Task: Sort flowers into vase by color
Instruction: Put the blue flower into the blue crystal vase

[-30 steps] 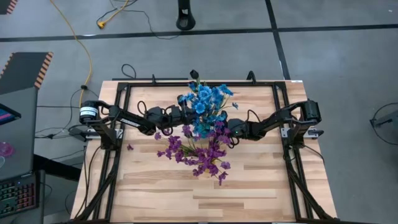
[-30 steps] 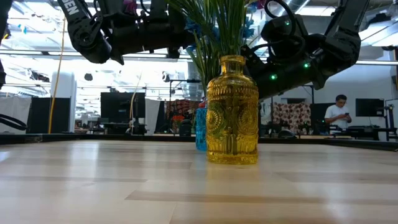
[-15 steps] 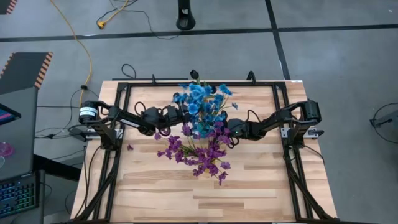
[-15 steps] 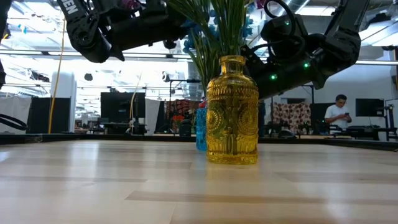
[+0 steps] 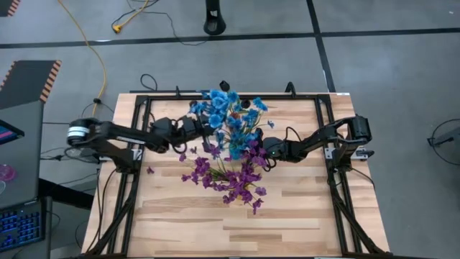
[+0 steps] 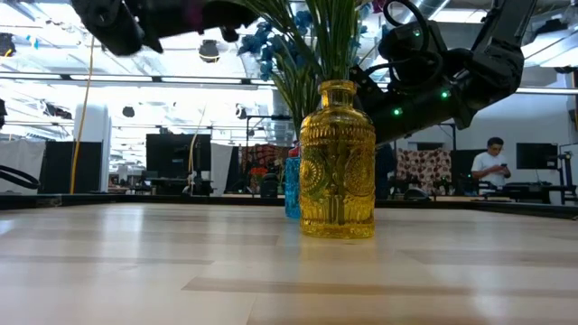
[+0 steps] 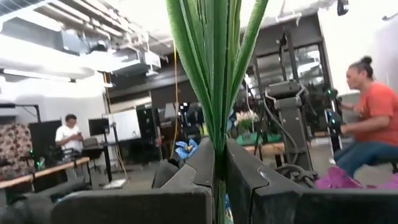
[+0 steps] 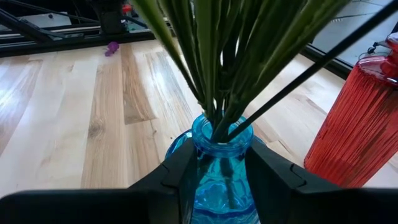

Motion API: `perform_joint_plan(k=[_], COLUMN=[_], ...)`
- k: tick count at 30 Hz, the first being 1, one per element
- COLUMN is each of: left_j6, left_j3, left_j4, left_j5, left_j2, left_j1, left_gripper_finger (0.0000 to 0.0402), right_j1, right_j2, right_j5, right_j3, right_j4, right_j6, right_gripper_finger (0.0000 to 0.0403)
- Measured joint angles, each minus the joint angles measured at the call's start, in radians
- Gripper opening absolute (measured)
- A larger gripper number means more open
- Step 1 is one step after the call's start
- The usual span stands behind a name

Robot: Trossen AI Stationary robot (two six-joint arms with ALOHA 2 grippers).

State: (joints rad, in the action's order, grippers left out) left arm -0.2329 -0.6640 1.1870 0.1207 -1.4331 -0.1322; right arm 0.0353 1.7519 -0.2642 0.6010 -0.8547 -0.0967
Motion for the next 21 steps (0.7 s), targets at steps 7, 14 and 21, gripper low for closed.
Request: perform_joint_plan(k=[7,14,21], left_j6=[-0.01,0.07,0.123], left_j3=[0.063,0.296,0.242], left_j4=[-0.1,0.277,0.358], left_j5=[-0.018,0.017,0.001], left_j2=[0.167,0.155,-0.044], left_j1=[0.035,0.067,0.041], left_gripper_finger=[0.0,0.0,0.0], right_j1=[0.0,0.002,0.002], right_j2=[0.0,0.0,0.0], right_j5=[0.0,0.0,0.0], right_j3=[0.0,0.0,0.0], right_j4=[0.001,0.001,0.0], right_j6=[0.0,0.0,0.0], right_gripper_finger=[0.015,0.015,0.015])
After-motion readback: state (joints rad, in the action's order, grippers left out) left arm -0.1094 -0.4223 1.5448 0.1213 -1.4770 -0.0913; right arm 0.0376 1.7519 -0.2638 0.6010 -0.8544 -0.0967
